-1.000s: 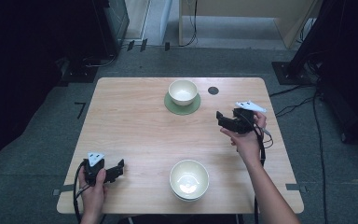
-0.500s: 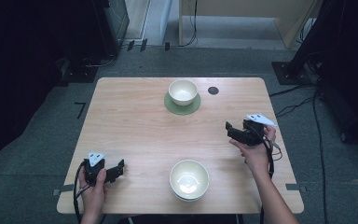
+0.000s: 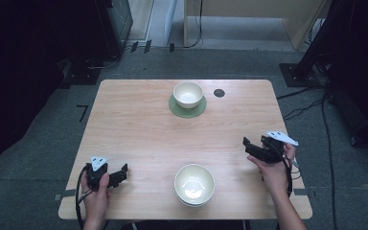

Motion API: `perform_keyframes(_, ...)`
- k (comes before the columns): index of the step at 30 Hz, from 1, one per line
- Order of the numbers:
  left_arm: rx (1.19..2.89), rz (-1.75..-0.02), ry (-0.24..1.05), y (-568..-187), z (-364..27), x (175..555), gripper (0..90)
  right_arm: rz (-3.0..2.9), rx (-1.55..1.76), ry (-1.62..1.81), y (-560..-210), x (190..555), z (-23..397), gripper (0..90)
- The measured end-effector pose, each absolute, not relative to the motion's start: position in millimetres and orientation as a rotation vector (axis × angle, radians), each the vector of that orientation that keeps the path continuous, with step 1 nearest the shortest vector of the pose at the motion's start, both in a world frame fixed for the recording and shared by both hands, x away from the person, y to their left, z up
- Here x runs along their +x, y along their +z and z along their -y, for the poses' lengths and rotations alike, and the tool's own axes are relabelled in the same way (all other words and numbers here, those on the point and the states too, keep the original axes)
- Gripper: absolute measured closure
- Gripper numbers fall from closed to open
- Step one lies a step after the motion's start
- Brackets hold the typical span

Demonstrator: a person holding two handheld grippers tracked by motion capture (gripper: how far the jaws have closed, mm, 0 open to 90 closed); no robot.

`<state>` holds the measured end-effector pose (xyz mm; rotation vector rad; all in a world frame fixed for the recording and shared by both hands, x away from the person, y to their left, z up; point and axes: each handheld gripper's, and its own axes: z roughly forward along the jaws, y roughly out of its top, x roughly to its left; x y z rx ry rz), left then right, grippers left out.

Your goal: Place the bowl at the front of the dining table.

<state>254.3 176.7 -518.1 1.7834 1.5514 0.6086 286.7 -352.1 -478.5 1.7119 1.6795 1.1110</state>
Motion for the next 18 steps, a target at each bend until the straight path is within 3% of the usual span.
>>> perform_keyframes(18,1.787,-1.553,0.609,-518.1,-176.5,254.5,12.8,-1.636,1.779,1.073,-503.3,241.3,393.9,22.6)
